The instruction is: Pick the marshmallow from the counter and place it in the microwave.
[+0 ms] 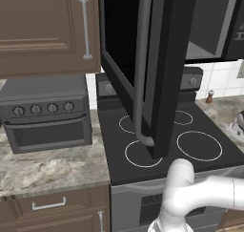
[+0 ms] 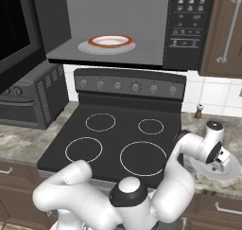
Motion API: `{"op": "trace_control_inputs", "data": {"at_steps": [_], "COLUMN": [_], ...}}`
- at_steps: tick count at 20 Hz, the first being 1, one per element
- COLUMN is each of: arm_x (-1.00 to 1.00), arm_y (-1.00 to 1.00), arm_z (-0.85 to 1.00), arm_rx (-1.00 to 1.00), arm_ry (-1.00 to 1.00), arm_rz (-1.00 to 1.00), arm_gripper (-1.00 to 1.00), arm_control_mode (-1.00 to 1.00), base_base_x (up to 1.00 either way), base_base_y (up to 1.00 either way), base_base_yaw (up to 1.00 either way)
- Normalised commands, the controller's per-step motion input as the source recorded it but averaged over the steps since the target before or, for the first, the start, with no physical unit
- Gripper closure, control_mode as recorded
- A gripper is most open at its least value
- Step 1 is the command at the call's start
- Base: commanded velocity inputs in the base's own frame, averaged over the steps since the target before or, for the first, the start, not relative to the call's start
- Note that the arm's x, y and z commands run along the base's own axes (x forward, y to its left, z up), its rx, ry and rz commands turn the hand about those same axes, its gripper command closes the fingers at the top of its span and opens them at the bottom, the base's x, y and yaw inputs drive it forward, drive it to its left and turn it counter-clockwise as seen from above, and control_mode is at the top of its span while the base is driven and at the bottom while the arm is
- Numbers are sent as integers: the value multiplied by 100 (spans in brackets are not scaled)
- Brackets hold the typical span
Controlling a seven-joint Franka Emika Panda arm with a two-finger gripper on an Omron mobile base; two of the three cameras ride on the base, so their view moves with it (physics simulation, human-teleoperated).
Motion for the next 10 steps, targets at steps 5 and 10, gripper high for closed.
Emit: {"op": "trace_control_inputs", "data": {"at_steps": [5, 10], "arm_x": [13, 7], "arm_y": [0, 0], "arm_z": [-12, 0], "arm_rx": [0, 0], "arm_ry": [0, 0], "arm_rz": [0, 0], "arm_gripper": [-100, -100], "arm_control_mode": [-100, -100], "base_base_x": [0, 0], "base_base_y": [0, 0], "base_base_yaw": [0, 0]}}
